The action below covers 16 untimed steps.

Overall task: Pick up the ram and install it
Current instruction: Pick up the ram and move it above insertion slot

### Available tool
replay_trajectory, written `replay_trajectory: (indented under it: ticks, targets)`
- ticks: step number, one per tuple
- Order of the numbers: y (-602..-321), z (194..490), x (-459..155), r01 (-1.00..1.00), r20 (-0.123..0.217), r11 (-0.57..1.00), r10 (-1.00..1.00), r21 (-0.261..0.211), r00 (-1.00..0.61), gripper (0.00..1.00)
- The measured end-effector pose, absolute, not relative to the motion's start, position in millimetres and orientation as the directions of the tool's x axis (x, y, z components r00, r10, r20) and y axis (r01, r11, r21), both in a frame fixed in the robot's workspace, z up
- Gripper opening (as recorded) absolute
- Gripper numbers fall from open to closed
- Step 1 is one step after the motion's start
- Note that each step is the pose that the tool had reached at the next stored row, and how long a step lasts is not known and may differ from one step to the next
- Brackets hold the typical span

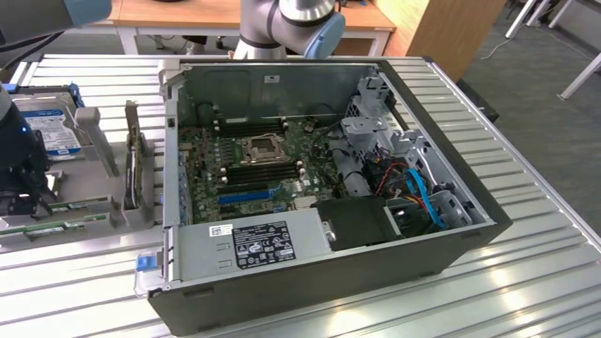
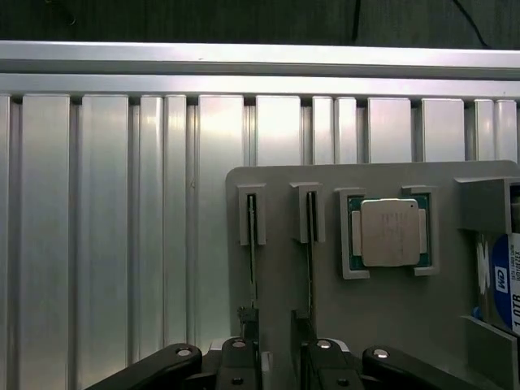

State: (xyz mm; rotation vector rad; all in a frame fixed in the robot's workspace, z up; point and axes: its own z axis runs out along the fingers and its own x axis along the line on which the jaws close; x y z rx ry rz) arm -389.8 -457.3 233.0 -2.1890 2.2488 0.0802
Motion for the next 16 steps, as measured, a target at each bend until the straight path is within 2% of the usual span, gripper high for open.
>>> replay_trajectory:
  ticks: [16]
  targets:
    - [-466.9,232.8,-389.8,-0.999,-0.037,0.026,-0.999,0.035,-0.028,0.3]
